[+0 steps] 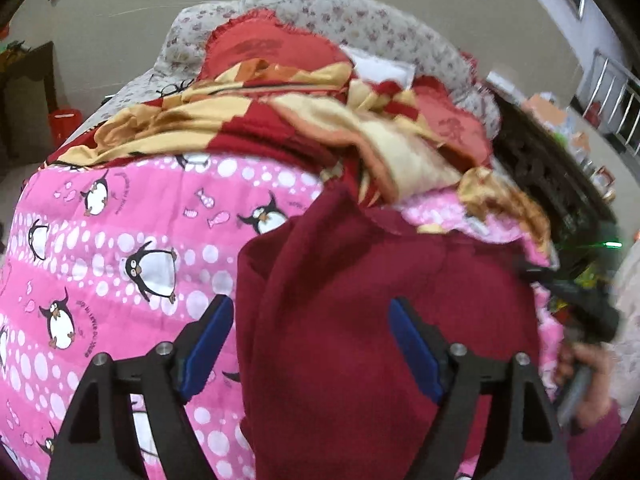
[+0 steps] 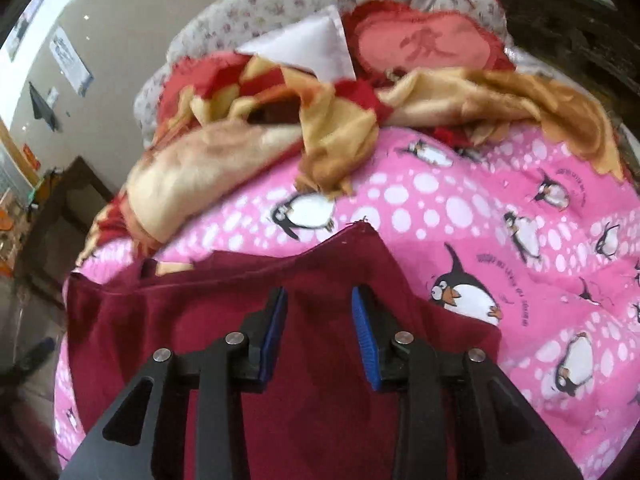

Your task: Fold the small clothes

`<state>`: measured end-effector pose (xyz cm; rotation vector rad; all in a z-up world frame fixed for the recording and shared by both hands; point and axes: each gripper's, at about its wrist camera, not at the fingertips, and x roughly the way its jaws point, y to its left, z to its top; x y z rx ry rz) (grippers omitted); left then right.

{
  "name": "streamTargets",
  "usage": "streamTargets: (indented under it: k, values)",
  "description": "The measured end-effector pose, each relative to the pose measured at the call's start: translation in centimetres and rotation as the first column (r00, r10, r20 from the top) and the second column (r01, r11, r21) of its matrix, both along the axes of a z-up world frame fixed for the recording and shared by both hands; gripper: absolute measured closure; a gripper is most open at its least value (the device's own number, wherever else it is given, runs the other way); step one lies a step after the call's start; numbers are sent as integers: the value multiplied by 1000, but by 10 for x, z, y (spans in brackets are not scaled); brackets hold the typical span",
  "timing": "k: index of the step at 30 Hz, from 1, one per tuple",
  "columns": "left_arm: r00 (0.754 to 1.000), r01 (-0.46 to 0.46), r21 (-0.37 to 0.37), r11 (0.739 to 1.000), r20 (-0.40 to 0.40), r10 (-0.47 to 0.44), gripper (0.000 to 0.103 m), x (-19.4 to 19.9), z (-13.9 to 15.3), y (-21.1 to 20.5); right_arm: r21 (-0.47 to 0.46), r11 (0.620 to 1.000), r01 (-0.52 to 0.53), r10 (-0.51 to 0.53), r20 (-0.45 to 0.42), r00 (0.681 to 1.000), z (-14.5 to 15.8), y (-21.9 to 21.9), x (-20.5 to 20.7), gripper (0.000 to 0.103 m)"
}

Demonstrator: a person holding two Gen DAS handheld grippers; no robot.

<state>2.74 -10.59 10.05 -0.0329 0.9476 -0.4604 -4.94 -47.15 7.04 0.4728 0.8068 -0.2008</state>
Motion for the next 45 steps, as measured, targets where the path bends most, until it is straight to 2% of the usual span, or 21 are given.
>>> streamTargets:
  k: [4, 7, 10, 11, 12, 14, 17, 20, 24, 27, 29, 32, 35, 39, 41, 42, 43, 44, 45]
  values:
    - [999, -48, 16, 999, -21, 48, 19, 20, -20, -5, -57, 998, 23, -22, 22, 1000, 14, -2, -35, 70]
    - [995, -96, 13, 995, -12, 96, 19, 39, -25, -7, -107, 994, -36, 37, 3, 999, 14, 3, -35, 70]
    - [988, -142, 35, 989, -53, 144, 19, 60, -39, -8, -123, 991, -58, 56, -20, 998, 2, 2, -18, 70]
    - [987, -144, 42, 989, -72, 147, 16, 66, -45, -8, -122, 991, -49, 44, -48, 998, -7, -1, -11, 71]
    - [985, -147, 37, 988, -89, 150, 12, 71, -50, -6, -130, 991, -20, 5, -115, 993, -23, -8, -1, 71]
    - [983, -154, 24, 988, -97, 155, 11, 71, -51, -2, -108, 994, -4, -6, -90, 996, -28, -14, 1, 70]
    - [986, -141, 29, 990, -81, 143, 11, 63, -43, 4, -130, 992, 0, -12, -96, 995, -19, -8, -3, 70]
    - [990, -132, 42, 990, -51, 134, 11, 49, -34, 12, -168, 986, 6, -12, -35, 999, 1, 6, -19, 70]
    - [993, -116, 53, 992, -23, 117, 11, 26, -24, 22, -184, 982, -33, 40, 36, 999, 22, 27, -24, 70]
    - [994, -110, 68, 992, -17, 112, 11, 9, -20, 28, -175, 979, -105, 115, 47, 992, 27, 42, -13, 70]
    - [994, -104, 67, 992, -14, 105, 11, -3, -20, 32, -222, 967, -128, 140, 35, 990, 28, 55, -6, 70]
    - [994, -103, 91, 991, -20, 105, 11, -15, -24, 36, -315, 948, -37, 48, 28, 998, 33, 61, -4, 70]
    - [994, -99, 109, 989, -28, 103, 11, -23, -31, 39, -256, 967, -15, 30, 56, 998, 34, 54, -7, 70]
    - [993, -106, 118, 987, -44, 112, 11, -26, -39, 41, -260, 965, -27, 28, 3, 1000, 21, 47, -9, 70]
    - [992, -109, 119, 987, -48, 116, 11, -26, -40, 41, -298, 954, -15, -17, -104, 994, 2, 38, -2, 70]
    - [992, -106, 124, 987, -50, 113, 11, -26, -41, 40, -296, 955, -18, -40, -191, 981, -11, 31, 4, 70]
    - [993, -101, 128, 987, -51, 108, 11, -27, -41, 40, -251, 968, -22, -40, -240, 970, -21, 23, 7, 70]
    - [993, -97, 131, 987, -49, 104, 11, -28, -40, 39, -222, 975, -10, -40, -221, 974, -19, 20, 4, 70]
    - [994, -92, 135, 987, -41, 98, 11, -29, -40, 39, -240, 971, 4, -52, -193, 980, -8, 22, -2, 70]
